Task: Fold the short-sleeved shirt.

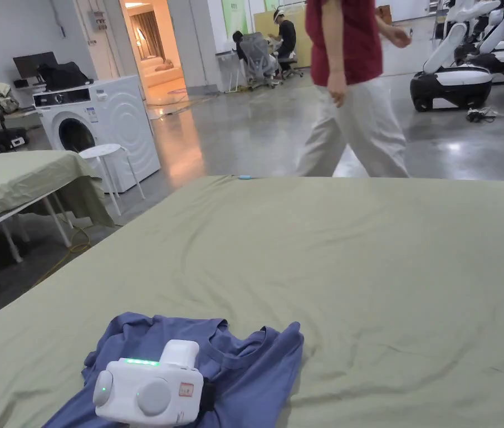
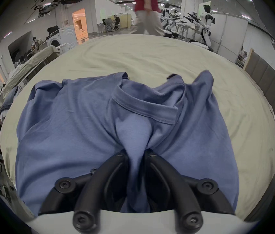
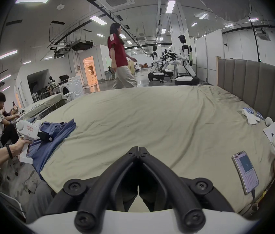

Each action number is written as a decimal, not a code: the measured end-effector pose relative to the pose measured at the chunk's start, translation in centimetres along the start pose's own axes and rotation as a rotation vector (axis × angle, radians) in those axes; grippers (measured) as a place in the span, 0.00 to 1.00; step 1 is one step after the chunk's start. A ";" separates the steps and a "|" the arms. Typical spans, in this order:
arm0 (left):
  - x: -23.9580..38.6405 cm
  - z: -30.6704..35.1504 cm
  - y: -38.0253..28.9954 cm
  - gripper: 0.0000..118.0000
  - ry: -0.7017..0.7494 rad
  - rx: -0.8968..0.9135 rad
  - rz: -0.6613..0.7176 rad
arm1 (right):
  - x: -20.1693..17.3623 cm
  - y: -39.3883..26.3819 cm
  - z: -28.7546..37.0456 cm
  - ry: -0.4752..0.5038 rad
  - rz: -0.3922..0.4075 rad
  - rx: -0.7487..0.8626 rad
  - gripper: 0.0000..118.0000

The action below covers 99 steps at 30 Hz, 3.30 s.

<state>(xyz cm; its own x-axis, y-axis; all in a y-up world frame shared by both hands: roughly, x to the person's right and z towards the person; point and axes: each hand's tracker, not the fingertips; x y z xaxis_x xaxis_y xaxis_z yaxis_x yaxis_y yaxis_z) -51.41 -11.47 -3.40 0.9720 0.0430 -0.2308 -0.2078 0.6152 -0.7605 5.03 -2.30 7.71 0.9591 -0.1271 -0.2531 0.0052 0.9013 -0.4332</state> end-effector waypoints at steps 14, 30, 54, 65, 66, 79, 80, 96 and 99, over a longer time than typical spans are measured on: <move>5.5 19.2 22.4 0.06 -0.009 0.491 -0.048 | 4.1 -0.5 4.1 -0.062 -0.032 0.058 0.00; 41.9 9.8 8.7 0.06 -0.773 0.191 -0.450 | 9.3 -0.3 11.1 -0.282 -0.093 0.118 0.00; 26.4 21.3 -6.1 0.79 -0.389 0.710 -0.470 | 6.0 0.1 6.5 -0.111 -0.028 0.100 0.00; 15.4 27.3 -9.0 0.26 -0.163 0.786 -0.222 | 1.5 0.8 7.1 -0.117 0.088 0.165 0.00; 15.1 27.6 -9.3 0.15 -0.151 0.795 -0.215 | 1.3 0.9 7.3 -0.115 0.102 0.168 0.00; 14.4 28.7 -10.6 0.02 -0.177 0.753 -0.170 | 0.5 1.5 8.1 -0.087 0.077 0.210 0.00; 14.2 28.7 -10.4 0.02 -0.179 0.751 -0.169 | 0.6 1.5 8.0 -0.086 0.077 0.210 0.00; 14.3 17.0 0.2 0.64 -0.365 0.386 -0.085 | 2.4 -0.1 4.9 -0.104 0.120 0.130 0.00; 15.3 11.3 4.3 0.65 -0.377 0.230 -0.094 | 4.0 -0.7 4.1 -0.124 0.104 0.093 0.00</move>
<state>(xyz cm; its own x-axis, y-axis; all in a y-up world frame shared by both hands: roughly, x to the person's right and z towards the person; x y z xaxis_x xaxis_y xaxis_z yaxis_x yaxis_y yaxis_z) -36.17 0.75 -3.38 0.9664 0.2359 0.1023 -0.1284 0.7874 -0.6029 10.03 -1.74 10.59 0.9834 0.0156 -0.1810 -0.0752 0.9420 -0.3271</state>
